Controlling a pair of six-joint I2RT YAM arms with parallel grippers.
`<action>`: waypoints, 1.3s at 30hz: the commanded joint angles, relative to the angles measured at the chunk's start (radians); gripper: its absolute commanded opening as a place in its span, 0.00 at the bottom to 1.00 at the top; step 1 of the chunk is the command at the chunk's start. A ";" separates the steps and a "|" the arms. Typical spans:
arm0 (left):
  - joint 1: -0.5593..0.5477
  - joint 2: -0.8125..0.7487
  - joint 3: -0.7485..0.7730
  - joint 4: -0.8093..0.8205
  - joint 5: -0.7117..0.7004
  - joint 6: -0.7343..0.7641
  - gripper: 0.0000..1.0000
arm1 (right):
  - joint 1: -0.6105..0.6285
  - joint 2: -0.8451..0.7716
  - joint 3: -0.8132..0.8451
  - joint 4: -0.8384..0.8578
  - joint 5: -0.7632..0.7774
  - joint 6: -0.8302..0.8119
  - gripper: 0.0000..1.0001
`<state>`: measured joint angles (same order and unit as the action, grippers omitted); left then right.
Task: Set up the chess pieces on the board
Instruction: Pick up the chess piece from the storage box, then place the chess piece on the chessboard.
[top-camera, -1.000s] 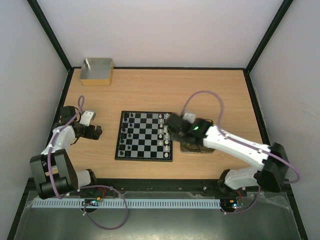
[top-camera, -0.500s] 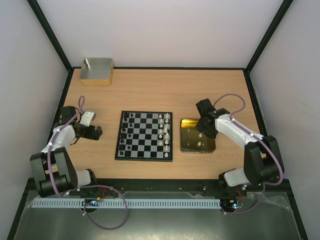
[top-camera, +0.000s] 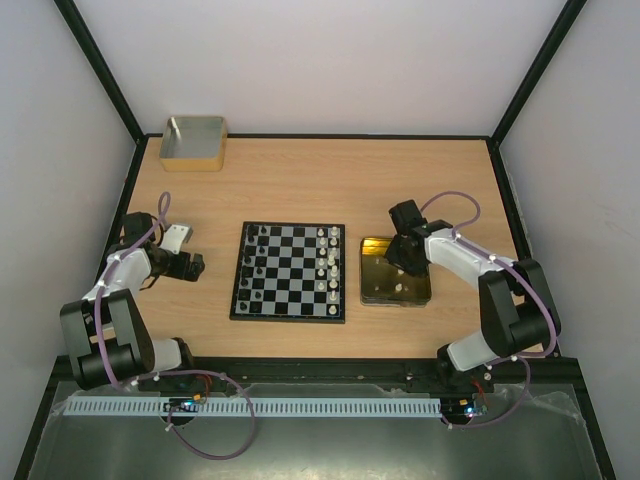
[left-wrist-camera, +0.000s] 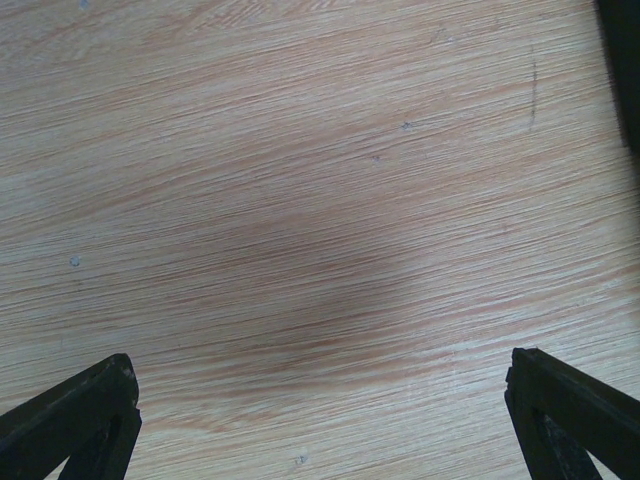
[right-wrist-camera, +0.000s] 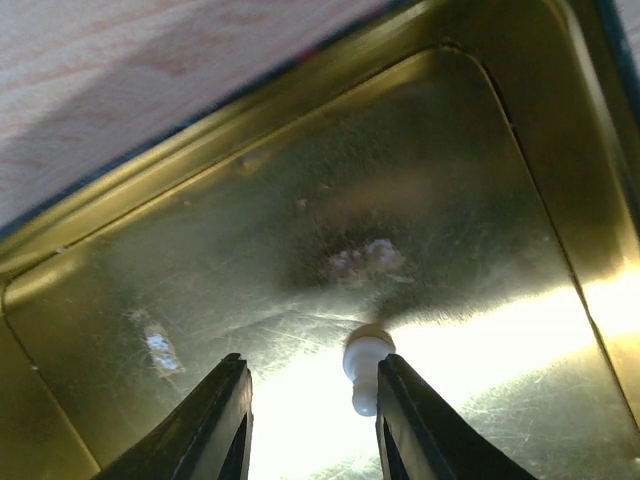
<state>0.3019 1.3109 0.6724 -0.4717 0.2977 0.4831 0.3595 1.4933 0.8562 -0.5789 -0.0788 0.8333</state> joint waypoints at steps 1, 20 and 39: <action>-0.001 0.008 0.023 -0.008 0.003 0.008 1.00 | -0.005 -0.016 -0.039 0.010 -0.001 -0.005 0.33; -0.001 0.001 0.009 -0.001 0.008 -0.003 1.00 | -0.004 -0.005 -0.063 0.024 0.020 -0.016 0.05; -0.001 -0.005 0.005 -0.005 0.018 -0.003 1.00 | 0.548 0.058 0.355 -0.307 0.215 0.040 0.02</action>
<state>0.3019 1.3163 0.6739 -0.4686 0.3019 0.4824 0.8211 1.4963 1.1530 -0.7471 0.0700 0.8463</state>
